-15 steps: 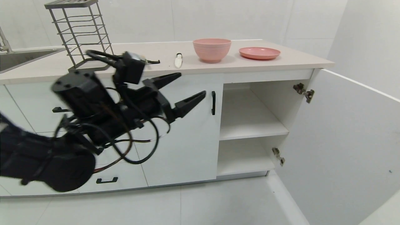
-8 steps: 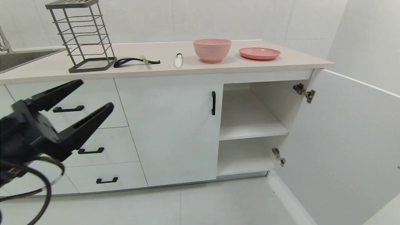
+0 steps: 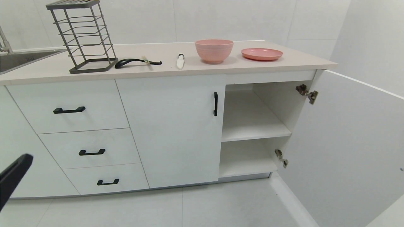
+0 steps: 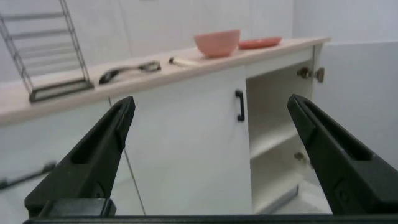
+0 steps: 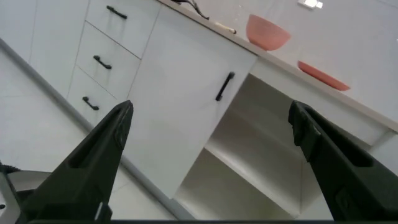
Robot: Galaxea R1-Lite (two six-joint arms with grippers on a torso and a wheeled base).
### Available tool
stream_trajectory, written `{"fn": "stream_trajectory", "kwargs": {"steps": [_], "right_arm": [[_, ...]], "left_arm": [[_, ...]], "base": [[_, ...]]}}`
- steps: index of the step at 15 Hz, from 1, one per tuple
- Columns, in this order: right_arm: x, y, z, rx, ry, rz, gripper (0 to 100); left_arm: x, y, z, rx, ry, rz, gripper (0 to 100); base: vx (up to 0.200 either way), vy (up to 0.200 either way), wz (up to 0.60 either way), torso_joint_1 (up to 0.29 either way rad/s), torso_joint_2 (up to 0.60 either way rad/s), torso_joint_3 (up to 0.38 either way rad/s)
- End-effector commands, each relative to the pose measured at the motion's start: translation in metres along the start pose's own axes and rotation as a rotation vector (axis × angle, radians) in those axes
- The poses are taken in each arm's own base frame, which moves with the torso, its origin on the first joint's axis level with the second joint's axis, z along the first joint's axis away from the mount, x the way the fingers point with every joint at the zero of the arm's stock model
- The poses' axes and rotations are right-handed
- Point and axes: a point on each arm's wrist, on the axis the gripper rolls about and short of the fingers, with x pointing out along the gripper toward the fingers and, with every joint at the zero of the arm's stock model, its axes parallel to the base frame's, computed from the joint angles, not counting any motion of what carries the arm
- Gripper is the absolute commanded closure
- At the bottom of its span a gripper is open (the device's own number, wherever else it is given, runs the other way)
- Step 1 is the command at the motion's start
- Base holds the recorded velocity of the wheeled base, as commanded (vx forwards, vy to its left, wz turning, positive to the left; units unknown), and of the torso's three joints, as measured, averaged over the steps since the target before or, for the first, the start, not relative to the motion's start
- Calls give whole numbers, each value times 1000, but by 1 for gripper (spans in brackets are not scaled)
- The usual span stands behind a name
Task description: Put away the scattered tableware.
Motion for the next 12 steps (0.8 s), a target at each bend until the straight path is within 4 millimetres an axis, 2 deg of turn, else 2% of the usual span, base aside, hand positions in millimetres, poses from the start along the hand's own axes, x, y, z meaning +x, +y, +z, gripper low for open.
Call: {"fn": "stream_trajectory", "kwargs": {"steps": [1, 3, 4, 5, 7, 8, 9, 12], "right_arm": [[-10, 10, -4, -25, -43, 27, 0], [-14, 16, -12, 0, -16, 29, 0], [-14, 15, -12, 2, -7, 5, 0], [-15, 13, -19, 53, 80, -150, 0], [-17, 15, -34, 140, 241, -253, 0], [-17, 15, -35, 152, 257, -274, 0], [-17, 15, -35, 166, 257, -286, 0], [-19, 12, -37, 354, 272, -504, 0]], "left_arm": [[-47, -22, -10, 15, 10, 70, 0], [-69, -33, -36, -7, 69, 89, 0], [-74, -36, -42, -10, 84, 100, 0], [-83, -40, -59, -32, 197, 153, 0], [-87, -37, -71, -44, 321, 310, 0], [-91, -38, -82, -65, 432, 339, 0], [-91, -38, -83, -67, 449, 343, 0], [-91, -36, -82, -62, 437, 273, 0]], "base": [[0, 0, 0, 0, 0, 0], [0, 0, 0, 0, 0, 0], [0, 0, 0, 0, 0, 0], [0, 0, 0, 0, 0, 0], [0, 0, 0, 0, 0, 0], [0, 0, 0, 0, 0, 0], [0, 0, 0, 0, 0, 0], [0, 0, 0, 0, 0, 0]]}}
